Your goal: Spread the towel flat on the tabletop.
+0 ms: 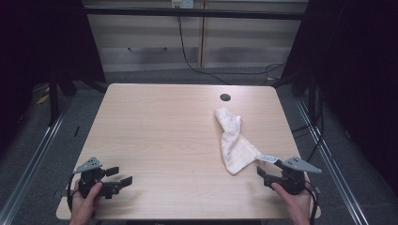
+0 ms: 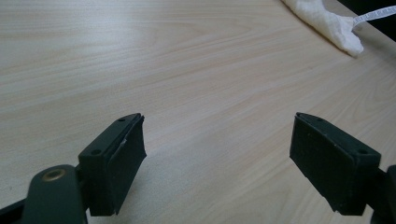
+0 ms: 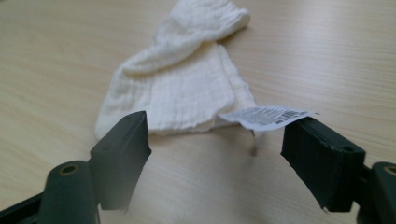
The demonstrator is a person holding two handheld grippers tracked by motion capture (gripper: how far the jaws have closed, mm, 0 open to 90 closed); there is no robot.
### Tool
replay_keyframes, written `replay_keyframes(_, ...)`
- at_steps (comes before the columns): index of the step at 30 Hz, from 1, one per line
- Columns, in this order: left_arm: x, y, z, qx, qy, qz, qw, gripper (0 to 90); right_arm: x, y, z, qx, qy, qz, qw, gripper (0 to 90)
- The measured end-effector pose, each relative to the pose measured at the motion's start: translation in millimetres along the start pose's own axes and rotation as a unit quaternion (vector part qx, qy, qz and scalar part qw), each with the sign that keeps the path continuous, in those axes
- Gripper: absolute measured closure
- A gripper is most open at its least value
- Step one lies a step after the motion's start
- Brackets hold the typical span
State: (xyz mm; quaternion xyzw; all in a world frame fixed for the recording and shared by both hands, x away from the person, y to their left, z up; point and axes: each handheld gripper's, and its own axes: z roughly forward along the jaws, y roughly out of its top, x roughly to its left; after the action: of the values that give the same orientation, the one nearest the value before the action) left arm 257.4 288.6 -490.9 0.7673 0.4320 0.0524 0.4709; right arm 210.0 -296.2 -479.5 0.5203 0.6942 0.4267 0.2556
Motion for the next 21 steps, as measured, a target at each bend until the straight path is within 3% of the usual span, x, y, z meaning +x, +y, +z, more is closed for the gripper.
replay_keyframes(2,0.4,0.0,-0.2,0.001,0.001,0.001,1.0,17.7,-3.5,-1.3,-1.8,-0.013,0.014,0.019,0.9996,18.7)
replay_keyframes(5,0.7,0.4,0.9,-0.001,0.0,-0.003,1.0,17.7,-1.4,-2.1,-3.1,-0.019,0.022,0.01,0.9995,21.6)
replay_keyframes(8,0.0,0.6,0.1,0.001,0.001,0.002,1.0,17.8,0.8,-1.7,-3.5,-0.029,0.04,0.009,0.9988,32.5)
replay_keyframes(12,0.3,0.5,1.1,0.0,0.0,-0.004,1.0,17.8,3.3,2.7,-8.9,-0.049,0.034,0.01,0.9981,31.8)
replay_keyframes(18,1.2,0.6,0.9,0.001,0.002,-0.001,1.0,17.8,5.5,7.5,-13.3,-0.027,0.053,0.014,0.9981,36.4)
replay_keyframes(21,1.2,-0.2,-0.6,0.001,0.0,0.002,1.0,17.8,6.8,8.4,-15.3,-0.029,0.063,0.01,0.9976,40.5)
